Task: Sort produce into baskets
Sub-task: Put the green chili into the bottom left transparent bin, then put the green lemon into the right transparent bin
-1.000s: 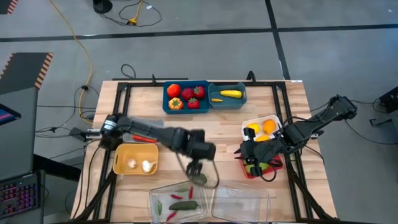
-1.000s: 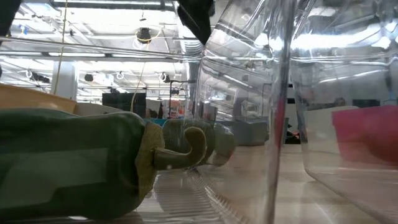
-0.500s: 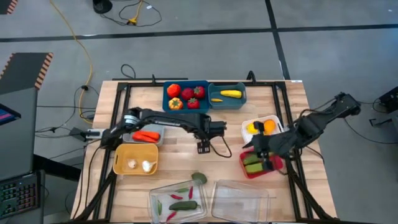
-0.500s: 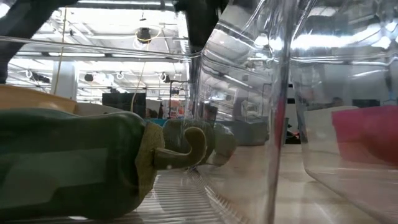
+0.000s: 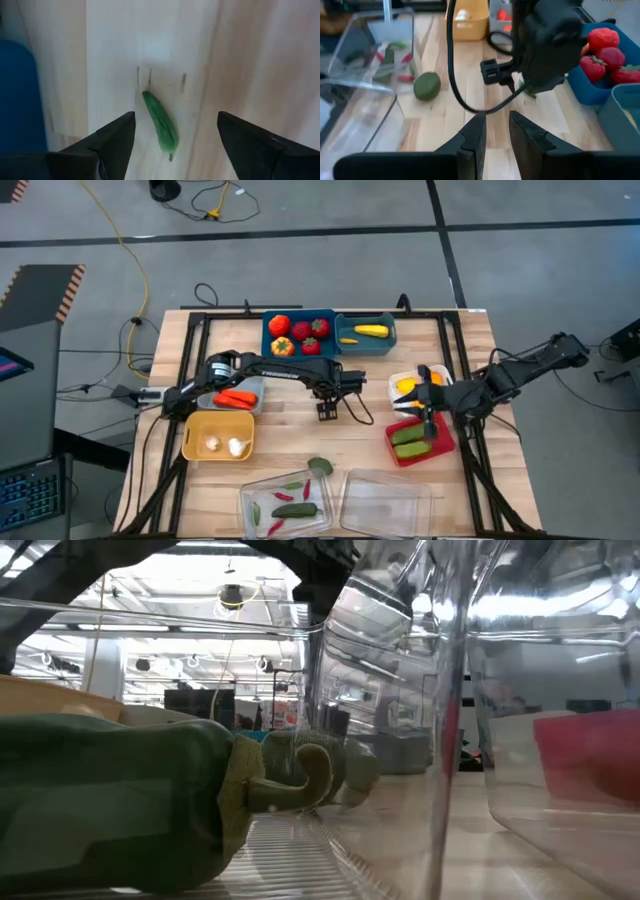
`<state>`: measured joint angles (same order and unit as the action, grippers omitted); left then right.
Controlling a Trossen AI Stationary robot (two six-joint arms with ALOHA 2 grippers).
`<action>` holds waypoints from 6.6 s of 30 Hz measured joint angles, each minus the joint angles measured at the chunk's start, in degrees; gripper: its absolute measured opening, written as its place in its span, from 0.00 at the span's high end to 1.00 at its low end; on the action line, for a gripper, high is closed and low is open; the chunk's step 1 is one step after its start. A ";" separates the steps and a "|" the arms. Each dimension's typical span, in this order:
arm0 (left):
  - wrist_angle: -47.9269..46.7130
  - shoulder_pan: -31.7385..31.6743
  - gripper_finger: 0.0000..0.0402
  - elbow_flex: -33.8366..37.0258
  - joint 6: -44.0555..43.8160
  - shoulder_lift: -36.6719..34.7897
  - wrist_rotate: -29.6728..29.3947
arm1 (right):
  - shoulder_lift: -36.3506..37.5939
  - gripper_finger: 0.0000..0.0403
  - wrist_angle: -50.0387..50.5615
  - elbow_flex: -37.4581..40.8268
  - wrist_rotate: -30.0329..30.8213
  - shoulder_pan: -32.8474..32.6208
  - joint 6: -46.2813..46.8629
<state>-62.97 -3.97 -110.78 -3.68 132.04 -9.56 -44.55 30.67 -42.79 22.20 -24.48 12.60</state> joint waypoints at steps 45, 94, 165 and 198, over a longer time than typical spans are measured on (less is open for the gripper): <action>-15.01 1.39 0.94 -15.26 1.81 1.92 4.68 | 44.45 0.72 -7.91 32.60 -0.61 7.44 2.49; -18.00 39.63 0.72 -18.55 -34.87 -6.35 15.80 | 44.41 0.72 -19.32 38.12 -4.33 19.61 -8.61; 3.00 13.03 0.01 0.25 -11.85 -6.35 25.81 | 44.41 0.72 -19.28 38.21 -4.15 19.71 -8.55; 2.67 14.54 0.01 2.72 24.43 -6.40 27.97 | 44.41 0.72 -19.28 38.23 -4.15 19.72 -8.55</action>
<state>-60.30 10.56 -108.05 20.75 125.64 18.41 -0.14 11.40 -4.56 18.04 -4.75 4.05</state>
